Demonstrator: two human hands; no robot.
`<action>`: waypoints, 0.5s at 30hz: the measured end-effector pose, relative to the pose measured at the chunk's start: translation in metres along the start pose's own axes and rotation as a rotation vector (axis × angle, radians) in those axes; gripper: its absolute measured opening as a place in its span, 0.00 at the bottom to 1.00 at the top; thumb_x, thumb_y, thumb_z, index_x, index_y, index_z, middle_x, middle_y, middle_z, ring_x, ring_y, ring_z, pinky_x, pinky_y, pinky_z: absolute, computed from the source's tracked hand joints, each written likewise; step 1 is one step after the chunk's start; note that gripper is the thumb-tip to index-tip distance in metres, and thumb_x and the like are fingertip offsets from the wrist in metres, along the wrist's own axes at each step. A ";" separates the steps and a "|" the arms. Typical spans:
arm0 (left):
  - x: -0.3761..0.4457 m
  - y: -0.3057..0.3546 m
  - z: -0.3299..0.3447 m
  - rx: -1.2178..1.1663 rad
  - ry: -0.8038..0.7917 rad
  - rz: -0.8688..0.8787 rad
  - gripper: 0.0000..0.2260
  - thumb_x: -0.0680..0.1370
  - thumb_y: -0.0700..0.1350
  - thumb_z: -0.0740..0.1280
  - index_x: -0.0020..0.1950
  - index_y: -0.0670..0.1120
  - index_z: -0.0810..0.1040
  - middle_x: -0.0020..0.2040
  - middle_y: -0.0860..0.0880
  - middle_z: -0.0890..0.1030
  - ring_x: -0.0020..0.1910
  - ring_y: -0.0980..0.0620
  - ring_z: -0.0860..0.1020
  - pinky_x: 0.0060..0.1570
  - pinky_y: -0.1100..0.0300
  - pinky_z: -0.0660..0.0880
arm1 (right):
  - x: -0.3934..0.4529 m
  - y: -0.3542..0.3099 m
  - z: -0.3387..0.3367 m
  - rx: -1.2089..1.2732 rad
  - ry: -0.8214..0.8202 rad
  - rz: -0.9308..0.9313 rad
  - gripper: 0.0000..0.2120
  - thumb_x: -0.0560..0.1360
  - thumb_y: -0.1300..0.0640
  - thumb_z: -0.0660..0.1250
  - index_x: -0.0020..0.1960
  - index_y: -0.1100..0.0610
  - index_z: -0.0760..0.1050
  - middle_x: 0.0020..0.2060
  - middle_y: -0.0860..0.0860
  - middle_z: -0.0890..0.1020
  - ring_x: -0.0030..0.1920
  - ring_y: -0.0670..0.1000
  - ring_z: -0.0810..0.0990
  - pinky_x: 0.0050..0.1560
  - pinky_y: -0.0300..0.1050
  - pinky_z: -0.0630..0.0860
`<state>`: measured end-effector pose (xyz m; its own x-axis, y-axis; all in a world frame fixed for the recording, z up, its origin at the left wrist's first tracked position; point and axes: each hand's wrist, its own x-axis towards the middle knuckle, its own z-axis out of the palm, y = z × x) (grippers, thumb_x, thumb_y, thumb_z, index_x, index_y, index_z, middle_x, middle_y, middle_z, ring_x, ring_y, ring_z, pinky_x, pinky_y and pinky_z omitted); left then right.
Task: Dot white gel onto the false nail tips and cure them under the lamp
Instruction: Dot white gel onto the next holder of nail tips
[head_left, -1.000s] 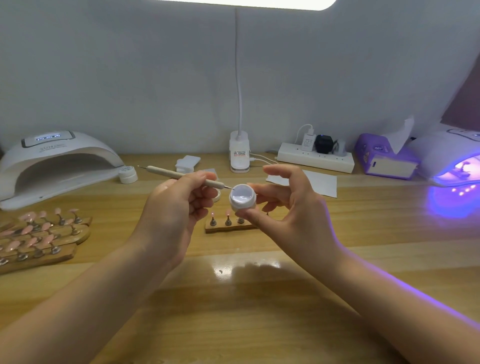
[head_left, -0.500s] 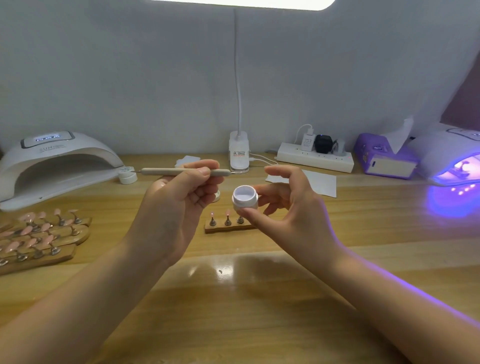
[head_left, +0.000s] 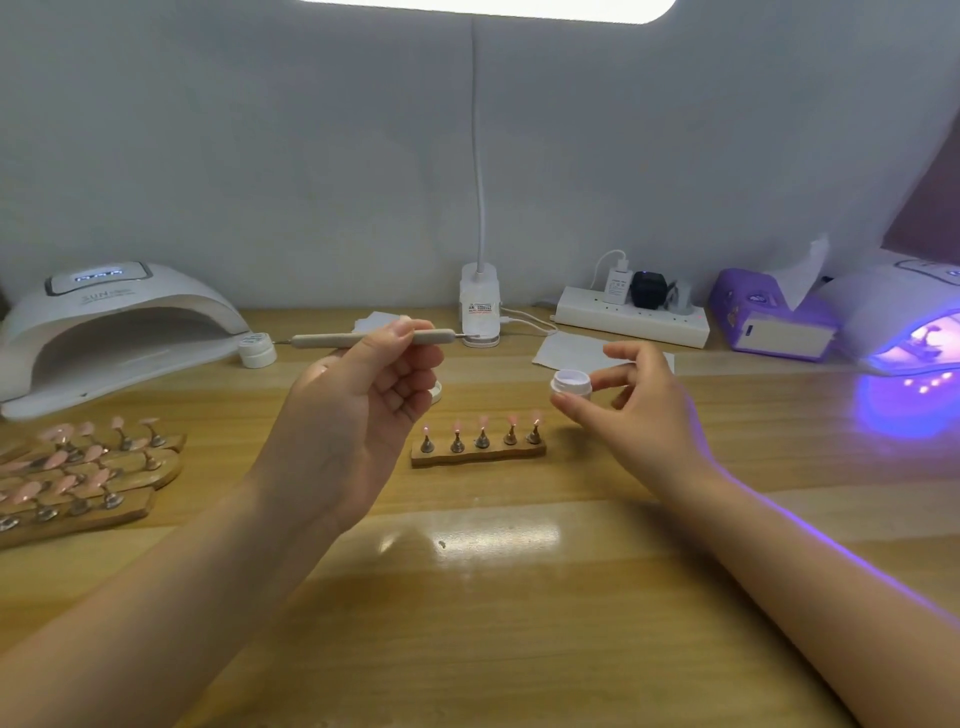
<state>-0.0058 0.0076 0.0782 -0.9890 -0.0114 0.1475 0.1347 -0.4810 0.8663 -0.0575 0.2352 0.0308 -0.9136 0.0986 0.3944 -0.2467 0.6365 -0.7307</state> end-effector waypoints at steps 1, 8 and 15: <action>0.000 0.000 0.000 -0.007 0.013 -0.007 0.08 0.71 0.47 0.68 0.41 0.45 0.85 0.36 0.48 0.82 0.35 0.55 0.79 0.35 0.65 0.77 | 0.002 0.004 0.000 -0.020 -0.017 0.021 0.36 0.67 0.41 0.75 0.68 0.51 0.65 0.46 0.41 0.78 0.50 0.47 0.77 0.52 0.50 0.76; 0.000 -0.004 0.000 -0.034 0.075 -0.066 0.09 0.72 0.49 0.69 0.42 0.45 0.84 0.35 0.49 0.81 0.33 0.56 0.78 0.35 0.66 0.77 | 0.009 0.021 0.004 -0.139 -0.115 0.133 0.37 0.68 0.42 0.75 0.70 0.49 0.62 0.44 0.37 0.77 0.54 0.47 0.76 0.50 0.46 0.72; 0.000 -0.008 -0.002 -0.026 0.109 -0.097 0.11 0.73 0.51 0.69 0.44 0.45 0.84 0.35 0.50 0.81 0.33 0.57 0.79 0.34 0.66 0.77 | 0.008 0.022 0.004 -0.239 -0.121 0.101 0.37 0.74 0.48 0.69 0.76 0.53 0.55 0.63 0.51 0.78 0.66 0.55 0.70 0.61 0.50 0.69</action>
<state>-0.0072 0.0096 0.0699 -0.9983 -0.0583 0.0091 0.0375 -0.5073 0.8610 -0.0710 0.2470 0.0157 -0.9651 0.0879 0.2467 -0.0825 0.7920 -0.6049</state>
